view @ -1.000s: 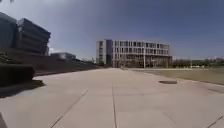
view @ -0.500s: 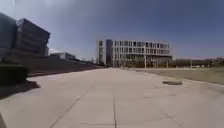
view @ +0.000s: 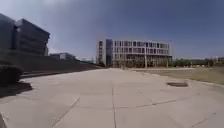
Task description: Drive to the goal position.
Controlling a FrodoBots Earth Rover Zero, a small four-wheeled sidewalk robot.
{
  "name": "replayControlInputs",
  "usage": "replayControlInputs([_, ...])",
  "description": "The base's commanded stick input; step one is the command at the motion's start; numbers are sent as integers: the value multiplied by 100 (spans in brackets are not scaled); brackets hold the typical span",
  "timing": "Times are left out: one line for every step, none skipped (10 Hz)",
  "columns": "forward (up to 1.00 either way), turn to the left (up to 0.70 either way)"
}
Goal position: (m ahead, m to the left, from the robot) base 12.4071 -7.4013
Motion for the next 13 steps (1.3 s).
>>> replayControlInputs([70, 0])
replayControlInputs([70, 0])
replayControlInputs([70, 0])
replayControlInputs([70, 0])
replayControlInputs([70, 0])
replayControlInputs([70, 0])
replayControlInputs([70, 0])
replayControlInputs([70, 0])
replayControlInputs([70, 0])
replayControlInputs([70, 0])
replayControlInputs([70, 0])
replayControlInputs([70, 0])
replayControlInputs([70, 0])
